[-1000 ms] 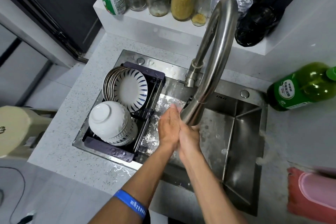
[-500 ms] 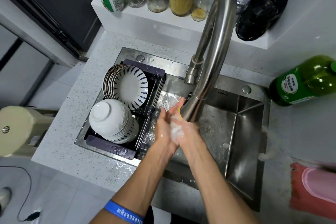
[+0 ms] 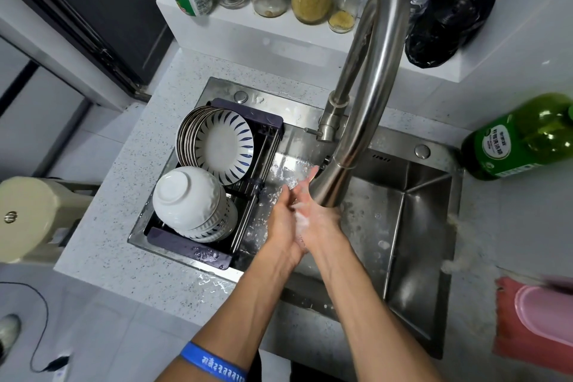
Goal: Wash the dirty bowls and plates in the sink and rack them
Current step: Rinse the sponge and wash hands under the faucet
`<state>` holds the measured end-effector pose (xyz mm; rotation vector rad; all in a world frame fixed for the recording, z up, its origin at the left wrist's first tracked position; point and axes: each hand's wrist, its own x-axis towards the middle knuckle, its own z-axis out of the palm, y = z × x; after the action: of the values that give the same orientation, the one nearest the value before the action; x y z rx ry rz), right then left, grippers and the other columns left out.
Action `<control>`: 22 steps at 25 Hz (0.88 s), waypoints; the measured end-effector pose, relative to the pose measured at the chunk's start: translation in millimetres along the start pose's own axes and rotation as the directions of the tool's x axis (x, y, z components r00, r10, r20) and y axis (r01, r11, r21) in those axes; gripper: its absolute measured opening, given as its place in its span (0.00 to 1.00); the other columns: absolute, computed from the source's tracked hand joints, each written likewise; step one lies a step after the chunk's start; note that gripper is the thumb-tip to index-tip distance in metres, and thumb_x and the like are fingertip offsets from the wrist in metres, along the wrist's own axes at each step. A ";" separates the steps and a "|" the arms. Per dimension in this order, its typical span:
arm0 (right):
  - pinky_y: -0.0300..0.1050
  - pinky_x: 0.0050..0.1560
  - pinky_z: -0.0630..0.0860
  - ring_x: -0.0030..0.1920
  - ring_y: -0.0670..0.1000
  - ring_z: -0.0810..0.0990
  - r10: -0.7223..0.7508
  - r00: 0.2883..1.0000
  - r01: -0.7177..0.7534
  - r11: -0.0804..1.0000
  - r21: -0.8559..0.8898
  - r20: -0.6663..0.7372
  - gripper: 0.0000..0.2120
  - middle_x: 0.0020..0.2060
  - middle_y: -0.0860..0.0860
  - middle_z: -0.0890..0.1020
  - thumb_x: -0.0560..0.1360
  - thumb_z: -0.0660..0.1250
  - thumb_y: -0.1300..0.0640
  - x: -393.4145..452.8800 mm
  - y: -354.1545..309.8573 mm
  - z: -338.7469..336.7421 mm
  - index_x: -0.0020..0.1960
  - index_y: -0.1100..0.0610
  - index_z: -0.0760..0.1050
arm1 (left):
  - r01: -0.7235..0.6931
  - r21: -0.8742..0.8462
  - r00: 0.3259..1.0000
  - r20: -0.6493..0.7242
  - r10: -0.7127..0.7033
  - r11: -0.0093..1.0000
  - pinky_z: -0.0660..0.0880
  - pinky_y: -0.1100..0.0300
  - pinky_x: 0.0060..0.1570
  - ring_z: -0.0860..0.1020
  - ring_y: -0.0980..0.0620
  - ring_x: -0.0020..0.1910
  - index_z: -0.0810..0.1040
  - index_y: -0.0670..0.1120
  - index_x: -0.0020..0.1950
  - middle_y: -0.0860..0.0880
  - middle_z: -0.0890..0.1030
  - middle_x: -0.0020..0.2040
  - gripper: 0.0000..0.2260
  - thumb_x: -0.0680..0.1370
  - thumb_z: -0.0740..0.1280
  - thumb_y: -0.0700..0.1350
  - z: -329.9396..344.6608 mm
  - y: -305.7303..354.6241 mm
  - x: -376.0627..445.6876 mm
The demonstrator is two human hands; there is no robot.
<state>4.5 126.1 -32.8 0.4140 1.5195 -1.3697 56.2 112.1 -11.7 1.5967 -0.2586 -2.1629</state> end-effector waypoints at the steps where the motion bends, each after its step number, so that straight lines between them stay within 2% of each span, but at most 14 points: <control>1: 0.41 0.32 0.77 0.34 0.47 0.81 0.019 0.999 -0.015 0.996 0.090 -0.048 0.19 0.37 0.50 0.81 0.71 0.73 0.68 2.5 2.5 3.7 0.58 0.57 0.74 | 0.002 0.024 1.000 -0.011 -0.002 1.000 0.81 0.56 0.40 0.84 0.47 0.36 0.83 0.45 0.42 0.43 0.85 0.38 0.19 0.83 0.59 0.53 -0.4 -0.2 -1.4; 3: 0.38 0.24 0.72 0.23 0.46 0.77 0.045 0.992 -0.022 0.982 0.185 -0.118 0.16 0.28 0.50 0.78 0.70 0.71 0.69 6.6 5.2 9.0 0.55 0.58 0.75 | 0.013 0.085 1.000 -0.019 -0.011 0.996 0.81 0.53 0.44 0.83 0.45 0.40 0.82 0.43 0.47 0.43 0.84 0.40 0.17 0.82 0.61 0.54 -2.2 -2.2 0.0; 6: 0.33 0.19 0.67 0.17 0.44 0.73 -0.006 0.979 0.022 0.997 0.077 -0.204 0.13 0.27 0.51 0.76 0.70 0.70 0.70 4.3 5.4 8.9 0.52 0.60 0.76 | 0.041 0.099 0.999 -0.025 -0.038 0.994 0.81 0.55 0.43 0.82 0.44 0.44 0.81 0.40 0.57 0.41 0.83 0.47 0.18 0.81 0.62 0.54 -4.0 -4.1 1.7; 7: 0.33 0.18 0.66 0.16 0.44 0.72 0.006 0.985 0.007 0.997 0.074 -0.172 0.11 0.25 0.51 0.75 0.70 0.69 0.71 4.4 4.5 6.6 0.49 0.60 0.74 | 0.046 0.107 0.999 -0.020 -0.044 0.993 0.81 0.55 0.43 0.82 0.45 0.44 0.81 0.40 0.58 0.41 0.83 0.48 0.19 0.81 0.62 0.53 -4.4 -4.8 3.6; 9: 0.34 0.18 0.64 0.17 0.47 0.70 0.067 0.997 -0.071 0.981 0.180 0.030 0.07 0.21 0.51 0.73 0.74 0.65 0.69 -0.2 -1.8 -1.3 0.41 0.60 0.70 | 0.029 0.093 1.000 0.006 -0.029 0.995 0.80 0.61 0.38 0.82 0.51 0.37 0.82 0.44 0.49 0.47 0.84 0.40 0.15 0.82 0.61 0.51 -4.2 -6.4 6.5; 11: 0.37 0.22 0.68 0.26 0.50 0.76 0.109 0.962 -0.180 0.942 0.284 0.248 0.09 0.31 0.55 0.80 0.78 0.62 0.61 -6.1 -12.9 -9.4 0.40 0.59 0.76 | -0.037 0.097 0.999 0.029 0.034 0.995 0.74 0.67 0.27 0.77 0.58 0.25 0.80 0.47 0.39 0.53 0.79 0.28 0.17 0.83 0.59 0.48 -2.3 -0.8 3.6; 13: 0.45 0.40 0.79 0.42 0.56 0.82 0.098 0.931 -0.217 0.922 0.319 0.352 0.14 0.44 0.58 0.84 0.78 0.60 0.56 -5.7 -16.0 -20.2 0.44 0.60 0.83 | -0.230 0.232 0.972 0.018 0.233 0.945 0.72 0.70 0.28 0.76 0.61 0.28 0.81 0.45 0.48 0.54 0.79 0.32 0.14 0.84 0.57 0.48 -8.4 2.5 7.2; 14: 0.50 0.53 0.78 0.50 0.58 0.81 0.078 0.928 -0.214 0.912 0.350 0.364 0.13 0.49 0.60 0.83 0.76 0.61 0.56 -6.0 -16.4 -24.7 0.48 0.61 0.82 | -0.358 0.372 0.929 0.049 0.367 0.857 0.75 0.70 0.37 0.79 0.62 0.38 0.80 0.45 0.57 0.54 0.82 0.42 0.14 0.84 0.57 0.50 -13.8 0.9 8.6; 15: 0.52 0.59 0.76 0.55 0.59 0.79 0.040 0.928 -0.183 0.914 0.361 0.369 0.12 0.52 0.61 0.82 0.74 0.64 0.57 -5.5 -17.1 -29.1 0.52 0.62 0.80 | -0.486 0.543 0.860 0.158 0.485 0.685 0.75 0.68 0.50 0.79 0.62 0.51 0.77 0.48 0.65 0.54 0.81 0.54 0.16 0.84 0.56 0.53 -20.5 -3.1 10.0; 16: 0.52 0.59 0.76 0.55 0.59 0.79 0.017 0.940 -0.131 0.940 0.316 0.341 0.14 0.53 0.61 0.80 0.72 0.66 0.57 -4.1 -15.9 -33.0 0.55 0.62 0.79 | -0.582 0.648 0.793 0.319 0.519 0.491 0.72 0.63 0.61 0.75 0.59 0.62 0.73 0.51 0.70 0.54 0.77 0.64 0.19 0.84 0.54 0.56 -24.6 -9.9 10.5; 17: 0.50 0.55 0.78 0.53 0.58 0.80 -0.003 0.946 -0.086 0.962 0.260 0.324 0.16 0.52 0.61 0.80 0.70 0.66 0.57 -4.2 -15.2 -36.3 0.55 0.62 0.79 | -0.631 0.702 0.756 0.462 0.464 0.330 0.69 0.55 0.68 0.71 0.56 0.69 0.70 0.52 0.72 0.52 0.73 0.69 0.22 0.83 0.52 0.59 -25.6 -18.8 12.2; 18: 0.49 0.53 0.79 0.52 0.58 0.81 0.008 0.948 -0.082 0.972 0.218 0.320 0.17 0.51 0.62 0.80 0.70 0.65 0.57 -4.8 -13.1 -37.2 0.56 0.63 0.79 | -0.641 0.726 0.752 0.529 0.393 0.249 0.66 0.48 0.72 0.68 0.52 0.72 0.68 0.51 0.73 0.50 0.71 0.72 0.25 0.82 0.49 0.61 -24.0 -25.6 17.2; 20: 0.54 0.59 0.77 0.55 0.60 0.80 0.003 0.943 -0.078 0.974 0.213 0.332 0.21 0.53 0.63 0.80 0.69 0.61 0.61 -11.8 -8.4 -33.4 0.59 0.68 0.76 | -0.599 0.758 0.793 0.517 0.323 0.258 0.61 0.41 0.74 0.65 0.47 0.75 0.62 0.51 0.76 0.47 0.68 0.74 0.30 0.80 0.47 0.66 -12.7 -18.4 25.4; 22: 0.61 0.67 0.71 0.59 0.63 0.77 -0.032 0.958 -0.037 0.971 0.235 0.284 0.27 0.56 0.65 0.78 0.66 0.61 0.64 -14.2 1.1 -26.3 0.64 0.72 0.72 | -0.450 0.752 0.892 0.355 0.279 0.482 0.59 0.39 0.74 0.66 0.47 0.74 0.61 0.57 0.77 0.47 0.69 0.74 0.30 0.78 0.48 0.70 1.3 1.3 33.9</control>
<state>0.0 154.8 -25.6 0.3467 1.1223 -1.5441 47.1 95.5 -39.9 1.5060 -1.7498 -1.8927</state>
